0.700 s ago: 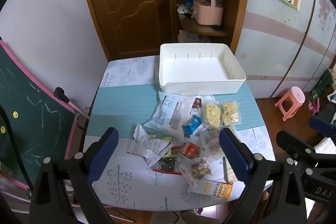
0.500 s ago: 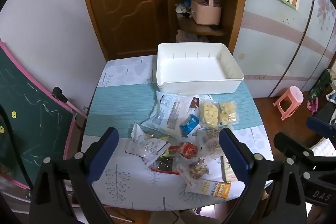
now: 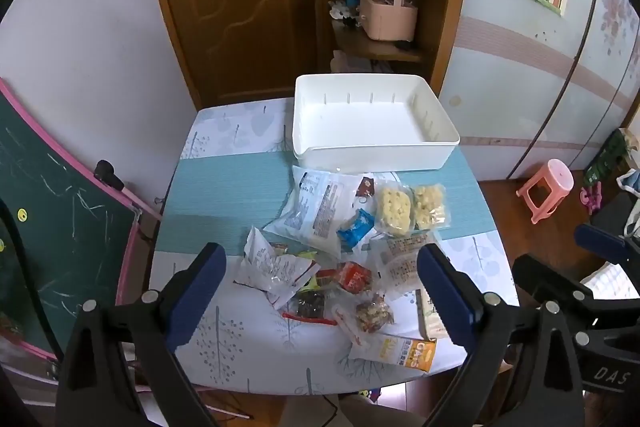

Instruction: Organize snacks

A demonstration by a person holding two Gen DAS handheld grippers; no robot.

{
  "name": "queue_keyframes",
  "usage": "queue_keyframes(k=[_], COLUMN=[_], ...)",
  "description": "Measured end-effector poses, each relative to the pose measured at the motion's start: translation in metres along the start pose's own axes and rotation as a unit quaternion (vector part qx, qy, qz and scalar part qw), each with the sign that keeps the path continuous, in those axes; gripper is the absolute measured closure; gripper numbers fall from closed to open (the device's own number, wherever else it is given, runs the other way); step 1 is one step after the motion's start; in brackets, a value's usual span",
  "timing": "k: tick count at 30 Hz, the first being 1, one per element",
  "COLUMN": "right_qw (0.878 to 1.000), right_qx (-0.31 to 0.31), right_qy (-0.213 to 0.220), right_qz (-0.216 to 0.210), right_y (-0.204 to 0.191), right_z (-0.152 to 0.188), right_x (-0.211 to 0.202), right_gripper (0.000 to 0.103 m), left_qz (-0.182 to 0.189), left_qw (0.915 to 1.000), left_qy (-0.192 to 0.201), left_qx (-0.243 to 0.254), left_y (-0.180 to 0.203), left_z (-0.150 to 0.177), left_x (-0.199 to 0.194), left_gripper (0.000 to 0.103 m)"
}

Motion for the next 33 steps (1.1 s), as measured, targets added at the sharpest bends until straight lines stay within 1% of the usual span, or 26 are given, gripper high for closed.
queue_keyframes(k=[16, 33], right_qw=[1.000, 1.000], right_qx=[-0.001, -0.002], right_qy=[0.006, 0.007], right_qz=[0.006, 0.002], right_y=[0.000, -0.003], right_z=[0.001, -0.001], right_x=[-0.003, -0.003], right_gripper=[0.009, 0.009], left_qz=[0.003, 0.005], left_qw=[1.0000, 1.0000], left_qy=[-0.005, -0.006], left_qx=[0.005, 0.003], left_y=[0.000, -0.001], left_z=[0.004, 0.011], left_x=[0.005, 0.001], left_gripper=[0.007, 0.007])
Point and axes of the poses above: each gripper's, at about its wrist camera, not at the fingertips, and x roughly the way its jaws point, y to its right, z to its underside, the point moved 9 cm from there along x, roughly the way its jaws point, and after that the axes turned 11 degrees about -z, right-handed, at the moved point
